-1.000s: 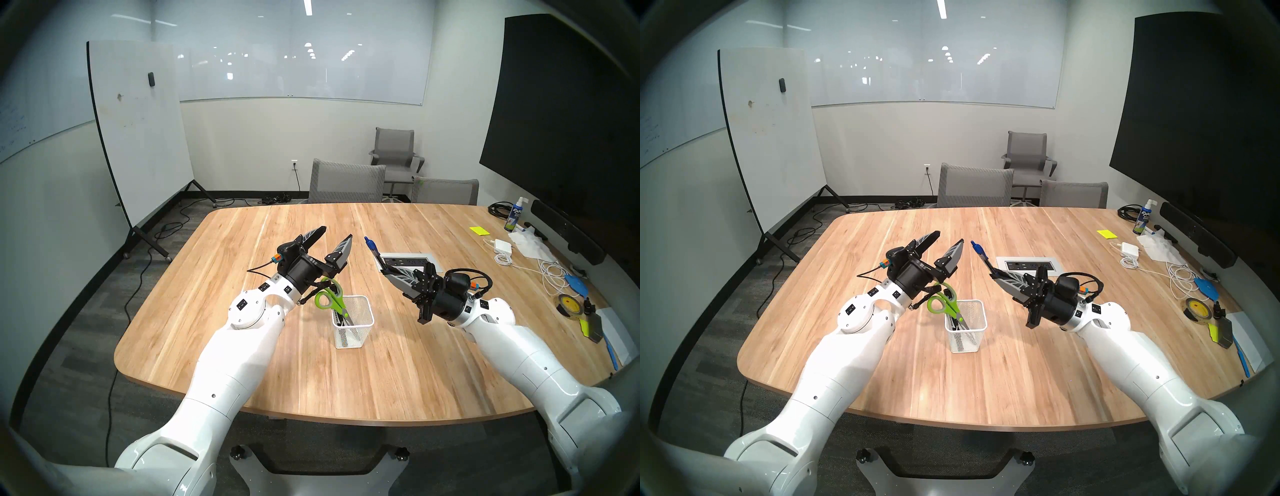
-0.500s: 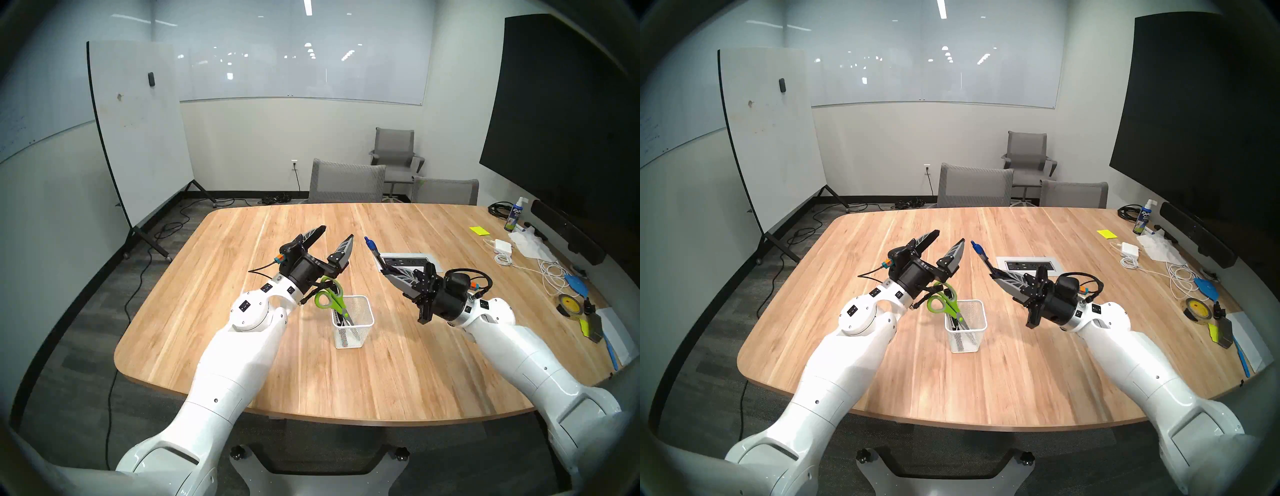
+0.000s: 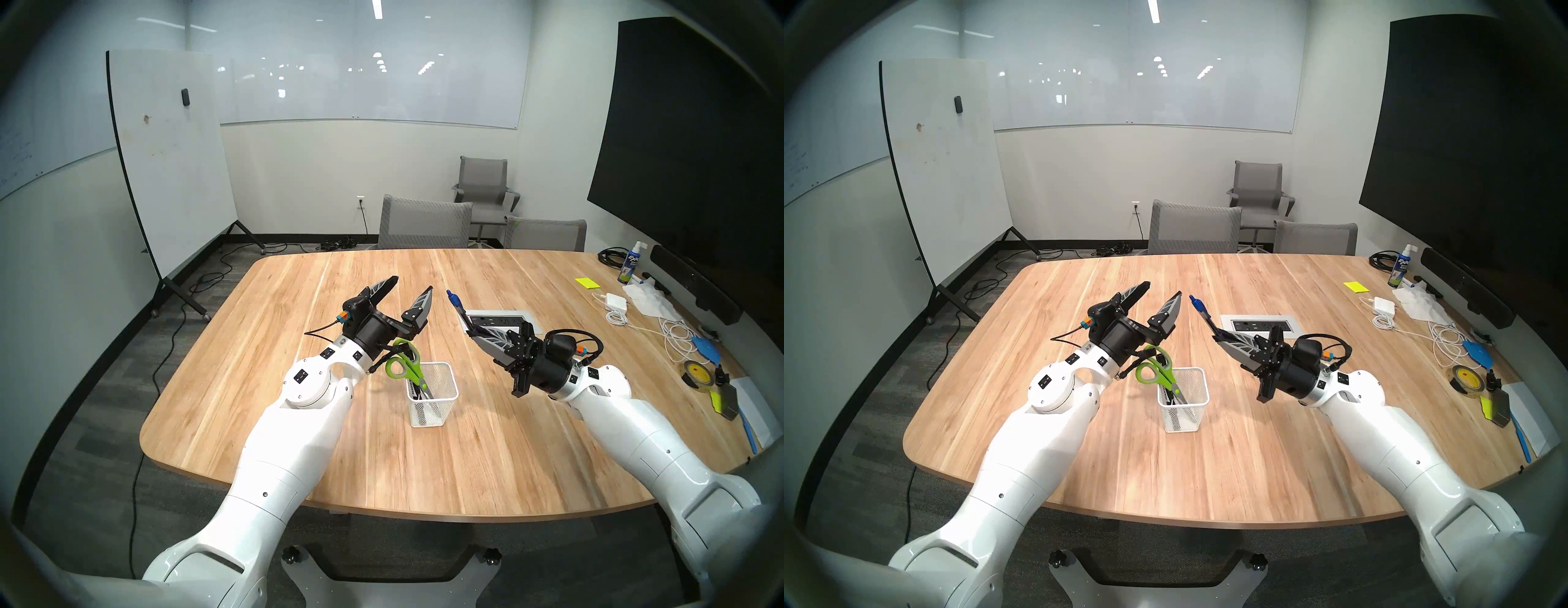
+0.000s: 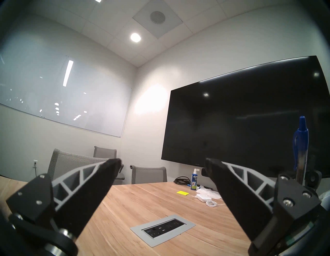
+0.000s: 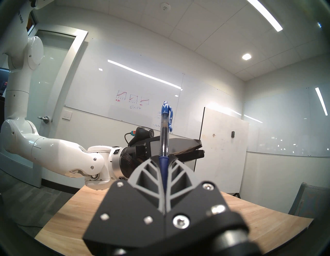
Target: Place the pen, the marker, and the scissors into the pen holder
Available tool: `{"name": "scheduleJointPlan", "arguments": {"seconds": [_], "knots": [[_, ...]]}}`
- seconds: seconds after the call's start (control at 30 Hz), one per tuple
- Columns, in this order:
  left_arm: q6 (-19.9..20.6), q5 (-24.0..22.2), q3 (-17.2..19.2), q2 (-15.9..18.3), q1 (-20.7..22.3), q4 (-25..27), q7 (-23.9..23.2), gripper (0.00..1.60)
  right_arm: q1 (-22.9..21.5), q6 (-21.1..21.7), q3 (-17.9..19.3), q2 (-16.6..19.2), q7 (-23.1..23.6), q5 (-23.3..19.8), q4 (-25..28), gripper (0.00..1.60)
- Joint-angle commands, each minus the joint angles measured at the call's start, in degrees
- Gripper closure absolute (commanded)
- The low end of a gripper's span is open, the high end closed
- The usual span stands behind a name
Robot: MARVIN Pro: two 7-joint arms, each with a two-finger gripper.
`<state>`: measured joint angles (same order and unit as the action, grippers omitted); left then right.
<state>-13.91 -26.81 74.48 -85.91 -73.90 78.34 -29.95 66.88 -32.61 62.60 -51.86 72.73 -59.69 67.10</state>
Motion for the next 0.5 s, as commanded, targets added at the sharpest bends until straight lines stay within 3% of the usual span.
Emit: {"name": "scheduleJointPlan", "arguments": {"seconds": [0.0,0.47], "knots": [[0.69,-0.11,-0.15,-0.1,0.25,1.97,0.07,0.0,-0.83,-0.15,0.04,0.1,2.72,-0.74,0.46,1.6],[2.49,0.11,-0.34,0.31,0.01,3.09,1.01,0.0,-1.39,-0.57,-0.02,0.33,1.81,-0.45,0.31,1.6]]}}
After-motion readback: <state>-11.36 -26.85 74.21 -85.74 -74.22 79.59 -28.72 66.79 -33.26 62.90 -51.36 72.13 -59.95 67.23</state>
